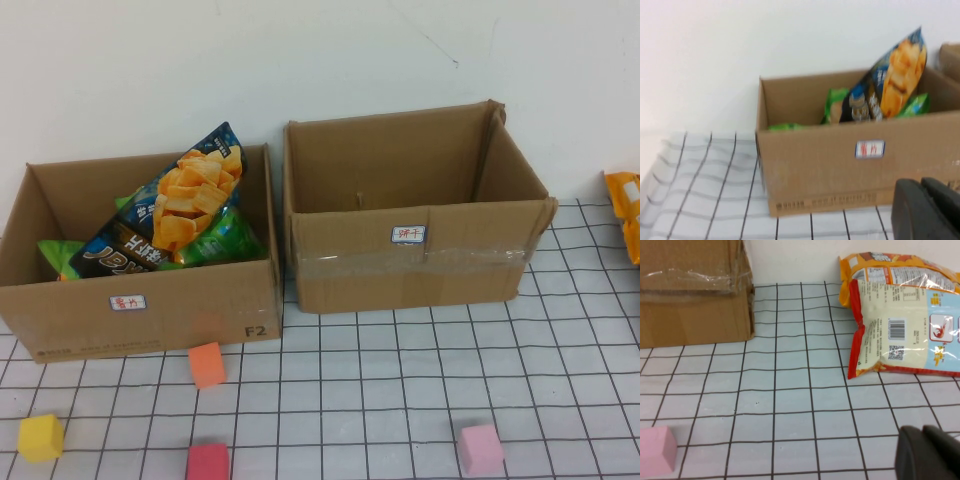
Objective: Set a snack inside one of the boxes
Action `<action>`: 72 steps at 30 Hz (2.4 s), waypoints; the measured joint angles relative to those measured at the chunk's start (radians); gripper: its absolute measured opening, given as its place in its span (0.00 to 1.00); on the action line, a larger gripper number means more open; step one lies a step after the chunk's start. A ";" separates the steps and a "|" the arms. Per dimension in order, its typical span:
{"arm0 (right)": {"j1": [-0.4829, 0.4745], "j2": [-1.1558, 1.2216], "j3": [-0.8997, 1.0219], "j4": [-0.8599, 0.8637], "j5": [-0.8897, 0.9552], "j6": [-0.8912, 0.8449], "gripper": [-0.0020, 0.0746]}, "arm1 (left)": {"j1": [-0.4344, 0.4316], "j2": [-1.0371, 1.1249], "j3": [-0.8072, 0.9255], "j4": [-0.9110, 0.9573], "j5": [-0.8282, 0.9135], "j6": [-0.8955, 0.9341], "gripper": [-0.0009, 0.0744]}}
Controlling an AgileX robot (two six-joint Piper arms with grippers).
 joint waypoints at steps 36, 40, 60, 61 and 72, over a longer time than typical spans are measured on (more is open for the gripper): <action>0.000 0.000 0.000 -0.002 0.000 0.000 0.02 | 0.004 0.000 0.015 -0.027 0.209 0.023 0.01; 0.000 0.000 0.000 -0.002 0.000 0.000 0.02 | 0.004 0.000 0.015 -0.027 0.209 0.023 0.01; 0.000 0.000 0.000 -0.002 0.001 0.000 0.02 | 0.004 0.000 0.015 -0.027 0.211 0.025 0.01; 0.000 0.000 0.000 -0.002 0.001 0.000 0.02 | 0.004 0.000 0.015 -0.027 0.211 0.025 0.01; 0.000 0.000 0.000 -0.002 0.001 0.000 0.02 | 0.004 0.000 0.015 -0.027 0.211 0.025 0.01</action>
